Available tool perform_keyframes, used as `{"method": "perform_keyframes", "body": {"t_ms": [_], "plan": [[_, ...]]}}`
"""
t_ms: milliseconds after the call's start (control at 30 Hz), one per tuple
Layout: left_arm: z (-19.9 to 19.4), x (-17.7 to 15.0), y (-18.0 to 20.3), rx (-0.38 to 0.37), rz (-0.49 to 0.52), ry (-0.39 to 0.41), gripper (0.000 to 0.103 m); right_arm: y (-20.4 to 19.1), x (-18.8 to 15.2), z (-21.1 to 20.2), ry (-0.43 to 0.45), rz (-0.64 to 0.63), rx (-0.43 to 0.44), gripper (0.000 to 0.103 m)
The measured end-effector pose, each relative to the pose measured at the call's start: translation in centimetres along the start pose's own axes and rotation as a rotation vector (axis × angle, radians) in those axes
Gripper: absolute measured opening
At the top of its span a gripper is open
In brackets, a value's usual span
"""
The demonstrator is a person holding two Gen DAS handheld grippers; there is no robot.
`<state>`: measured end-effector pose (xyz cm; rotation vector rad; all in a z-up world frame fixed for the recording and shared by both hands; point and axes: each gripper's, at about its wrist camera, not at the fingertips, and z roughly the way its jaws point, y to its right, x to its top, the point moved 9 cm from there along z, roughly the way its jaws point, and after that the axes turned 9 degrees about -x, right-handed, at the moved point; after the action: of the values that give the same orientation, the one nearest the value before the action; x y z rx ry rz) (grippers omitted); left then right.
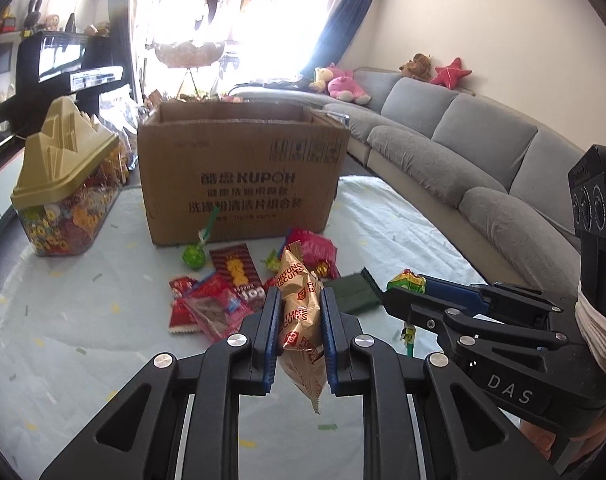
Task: Organize snacks
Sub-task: 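Grasp the tan biscuit bag with the left tool while the right tool grasps the green lollipop, then carry both snacks over the cardboard box and open both tools to drop them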
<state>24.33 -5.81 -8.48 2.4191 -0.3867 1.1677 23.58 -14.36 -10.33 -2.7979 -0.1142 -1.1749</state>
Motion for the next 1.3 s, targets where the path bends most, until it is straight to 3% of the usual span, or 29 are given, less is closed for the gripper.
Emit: {"method": "perform_keyframes", "body": {"t_ms": [600,933,1300], "plan": [[-2.3,10.1,-3.3,0.069,0.044,0.164,0.018,-2.7,10.3,0.2,0.121,-0.044,0.044,0.026],[-1.4,15.3,-4.8,0.112,0.089,0.196,0.018,-3.2,16.4,1.0,0.161,-0.059,0.047,0.026],[2.1,18.7,-8.4,0.151,0.084,0.172,0.018,-3.0,21.3,4.3,0.169,-0.050,0.016,0.026]]}}
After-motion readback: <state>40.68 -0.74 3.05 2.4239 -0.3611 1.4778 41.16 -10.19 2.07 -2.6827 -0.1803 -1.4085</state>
